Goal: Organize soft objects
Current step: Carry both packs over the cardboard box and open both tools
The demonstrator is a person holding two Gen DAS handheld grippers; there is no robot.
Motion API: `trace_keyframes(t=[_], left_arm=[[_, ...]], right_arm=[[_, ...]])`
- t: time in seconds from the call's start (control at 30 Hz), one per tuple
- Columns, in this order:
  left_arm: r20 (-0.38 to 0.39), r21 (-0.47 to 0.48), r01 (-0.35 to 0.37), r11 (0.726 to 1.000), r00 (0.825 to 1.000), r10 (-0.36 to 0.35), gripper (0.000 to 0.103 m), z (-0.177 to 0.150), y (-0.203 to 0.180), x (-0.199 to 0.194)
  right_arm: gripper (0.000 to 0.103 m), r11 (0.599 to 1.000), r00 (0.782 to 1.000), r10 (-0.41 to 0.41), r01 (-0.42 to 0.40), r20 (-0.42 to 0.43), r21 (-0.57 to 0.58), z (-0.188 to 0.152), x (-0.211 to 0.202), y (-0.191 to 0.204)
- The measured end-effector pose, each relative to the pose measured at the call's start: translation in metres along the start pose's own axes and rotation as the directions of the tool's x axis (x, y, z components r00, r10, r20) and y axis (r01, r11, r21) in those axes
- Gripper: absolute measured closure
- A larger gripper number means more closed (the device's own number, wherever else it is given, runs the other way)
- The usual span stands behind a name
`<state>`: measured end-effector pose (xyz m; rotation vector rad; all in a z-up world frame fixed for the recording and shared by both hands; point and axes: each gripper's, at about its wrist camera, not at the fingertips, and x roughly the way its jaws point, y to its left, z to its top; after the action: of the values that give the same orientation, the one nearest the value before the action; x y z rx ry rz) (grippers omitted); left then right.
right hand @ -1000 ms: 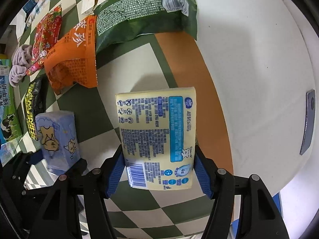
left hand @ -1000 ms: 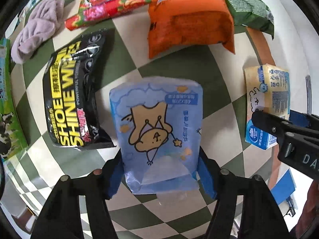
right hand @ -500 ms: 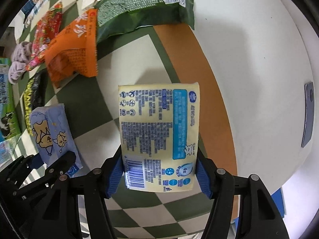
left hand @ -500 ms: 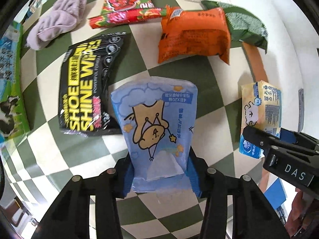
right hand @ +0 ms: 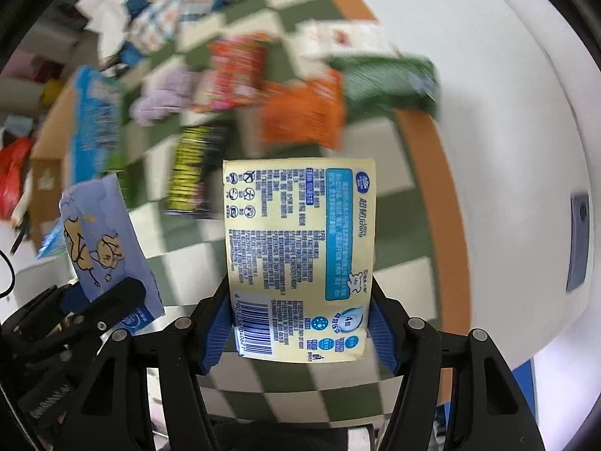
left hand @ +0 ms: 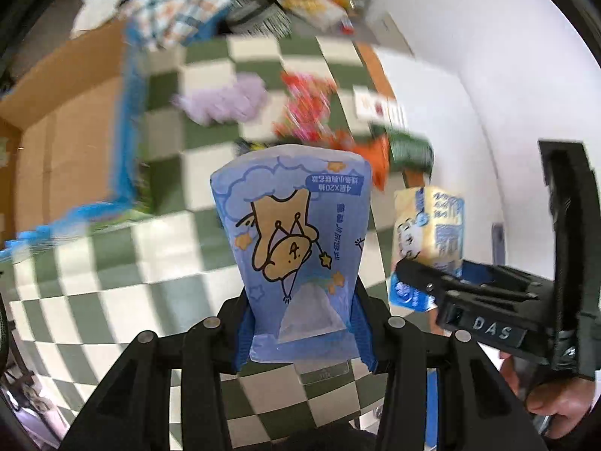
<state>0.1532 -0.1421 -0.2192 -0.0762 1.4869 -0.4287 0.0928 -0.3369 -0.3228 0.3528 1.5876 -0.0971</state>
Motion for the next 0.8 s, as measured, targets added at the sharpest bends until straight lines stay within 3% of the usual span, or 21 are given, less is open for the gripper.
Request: trace_keyframes(t=[0.07, 0.2, 0.37, 0.47, 0.5, 0.63, 0.8], left_arm=[[0.053, -0.033, 0.007, 0.999, 0.999, -0.005, 0.062, 0.011, 0.025, -0.042], [0.118, -0.074, -0.004, 0.997, 0.993, 0.013, 0.062, 0.041, 0.064, -0.071], [0.143, -0.136, -0.026, 0.99, 0.989, 0.046, 0.061, 0.068, 0.149, -0.102], [0.125, -0.187, -0.032, 0.982, 0.991, 0.056, 0.061, 0.083, 0.195, -0.094], [0.112, -0.205, -0.036, 0.978, 0.992, 0.06, 0.061, 0.089, 0.218, -0.09], [0.05, -0.246, -0.028, 0.969, 0.998, 0.041, 0.061, 0.11, 0.272, -0.066], [-0.021, -0.275, 0.007, 0.961, 1.0, -0.013, 0.061, 0.144, 0.314, -0.019]], right_arm=[[0.037, 0.999, 0.999, 0.029, -0.028, 0.016, -0.039, 0.005, -0.014, 0.027], [0.037, 0.985, 0.994, 0.093, -0.084, 0.05, -0.15, 0.021, -0.041, 0.099], [0.037, 0.96, 0.989, 0.137, -0.12, 0.052, -0.252, 0.051, -0.061, 0.187], [0.037, 0.945, 0.989, 0.143, -0.123, 0.044, -0.304, 0.067, -0.044, 0.247], [0.037, 0.942, 0.989, 0.142, -0.123, 0.039, -0.312, 0.081, -0.06, 0.25], [0.037, 0.932, 0.993, 0.121, -0.108, 0.015, -0.345, 0.119, -0.026, 0.318], [0.037, 0.93, 0.997, 0.067, -0.071, -0.024, -0.36, 0.151, 0.024, 0.368]])
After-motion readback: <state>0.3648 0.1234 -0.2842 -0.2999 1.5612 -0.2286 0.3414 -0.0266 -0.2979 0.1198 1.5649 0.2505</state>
